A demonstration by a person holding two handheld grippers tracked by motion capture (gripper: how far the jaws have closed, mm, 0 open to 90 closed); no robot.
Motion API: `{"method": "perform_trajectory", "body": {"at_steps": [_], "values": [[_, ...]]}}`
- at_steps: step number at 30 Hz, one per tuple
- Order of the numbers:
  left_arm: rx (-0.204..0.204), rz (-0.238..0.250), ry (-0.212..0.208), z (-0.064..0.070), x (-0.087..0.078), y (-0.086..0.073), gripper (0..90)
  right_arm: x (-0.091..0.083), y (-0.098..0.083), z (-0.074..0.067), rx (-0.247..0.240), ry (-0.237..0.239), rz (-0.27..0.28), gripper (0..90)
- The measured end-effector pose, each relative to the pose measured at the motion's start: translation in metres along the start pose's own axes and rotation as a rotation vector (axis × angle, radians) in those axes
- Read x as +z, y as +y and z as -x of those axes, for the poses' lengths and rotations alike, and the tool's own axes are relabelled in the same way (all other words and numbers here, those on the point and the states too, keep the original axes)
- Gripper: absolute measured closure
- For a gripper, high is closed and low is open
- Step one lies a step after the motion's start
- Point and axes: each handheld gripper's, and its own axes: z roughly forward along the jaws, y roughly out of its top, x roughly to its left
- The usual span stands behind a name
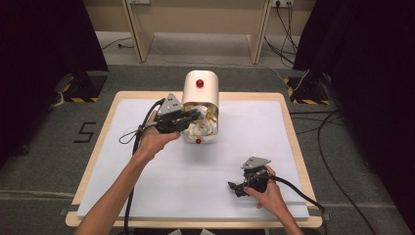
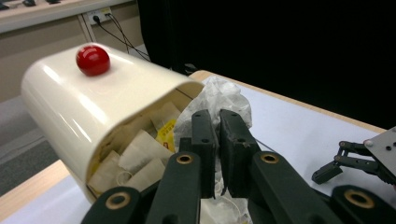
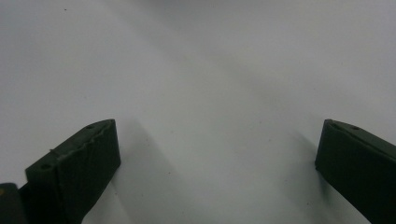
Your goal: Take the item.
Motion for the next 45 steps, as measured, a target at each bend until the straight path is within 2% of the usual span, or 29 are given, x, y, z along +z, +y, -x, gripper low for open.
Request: {"method": "perform_trajectory", "body": {"at_steps": [4, 14, 27, 34, 39, 45], "values": [[0.0, 0.015, 0.001, -0.001, -0.008, 0.005, 84.2, 0.0, 0.0, 0.0, 0.0, -0.001, 0.002, 0.5], [-0.017, 0.062, 0.026, -0.012, -0.03, 0.014, 84.2, 0.0, 0.0, 0.0, -0.003, -0.001, 0.003, 0.5], [-0.035, 0.085, 0.074, -0.03, -0.061, 0.012, 84.0, 0.0, 0.0, 0.0, -0.003, -0.001, 0.003, 0.5], [-0.06, 0.092, 0.107, -0.044, -0.08, -0.001, 84.0, 0.0, 0.0, 0.0, 0.0, -0.001, 0.002, 0.5], [-0.085, 0.094, 0.13, -0.052, -0.095, -0.018, 83.9, 0.0, 0.0, 0.0, 0.0, -0.001, 0.002, 0.5], [-0.11, 0.092, 0.147, -0.059, -0.104, -0.031, 83.9, 0.0, 0.0, 0.0, -0.001, -0.001, 0.003, 0.5]]}}
